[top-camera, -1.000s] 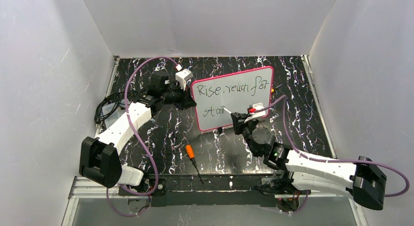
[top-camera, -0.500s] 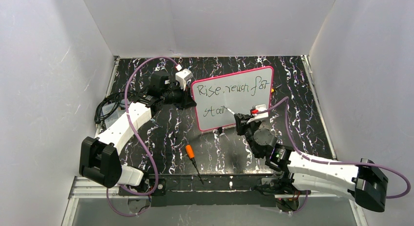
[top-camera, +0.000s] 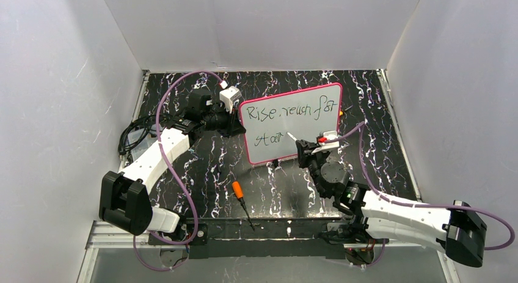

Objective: Write a sentence on the whiteboard

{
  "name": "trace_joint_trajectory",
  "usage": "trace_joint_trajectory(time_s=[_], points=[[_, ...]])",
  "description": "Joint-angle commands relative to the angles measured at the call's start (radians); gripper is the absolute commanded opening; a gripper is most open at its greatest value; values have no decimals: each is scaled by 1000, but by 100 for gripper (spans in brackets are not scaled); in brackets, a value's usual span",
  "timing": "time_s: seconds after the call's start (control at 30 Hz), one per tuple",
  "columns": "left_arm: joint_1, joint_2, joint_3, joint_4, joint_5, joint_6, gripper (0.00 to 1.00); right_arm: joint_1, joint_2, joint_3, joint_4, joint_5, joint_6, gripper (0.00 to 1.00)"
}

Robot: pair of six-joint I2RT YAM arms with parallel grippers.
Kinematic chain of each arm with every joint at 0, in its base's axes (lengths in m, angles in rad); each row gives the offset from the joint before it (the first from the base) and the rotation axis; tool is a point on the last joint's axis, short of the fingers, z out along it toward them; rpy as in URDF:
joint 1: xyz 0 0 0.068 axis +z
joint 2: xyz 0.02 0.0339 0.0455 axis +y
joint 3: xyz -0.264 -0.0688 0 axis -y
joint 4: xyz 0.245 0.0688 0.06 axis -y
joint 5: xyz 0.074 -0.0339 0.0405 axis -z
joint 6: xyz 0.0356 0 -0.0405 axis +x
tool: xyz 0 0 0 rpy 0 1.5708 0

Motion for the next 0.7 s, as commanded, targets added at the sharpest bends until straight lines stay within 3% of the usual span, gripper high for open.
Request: trace_joint_trajectory(time_s=[0.0, 0.2, 0.47, 0.67], points=[[-7, 7, 27, -17, 31, 0, 0, -7, 18, 4, 111, 43, -44, 1], [-7, 9, 28, -17, 32, 0, 0, -17, 45, 20, 139, 7, -62, 1], [-6, 4, 28, -18, 31, 0, 0, -18, 70, 32, 55, -58, -16, 1], [-6, 6, 27, -18, 32, 0, 0, -18, 38, 12, -32, -12, 46, 1]])
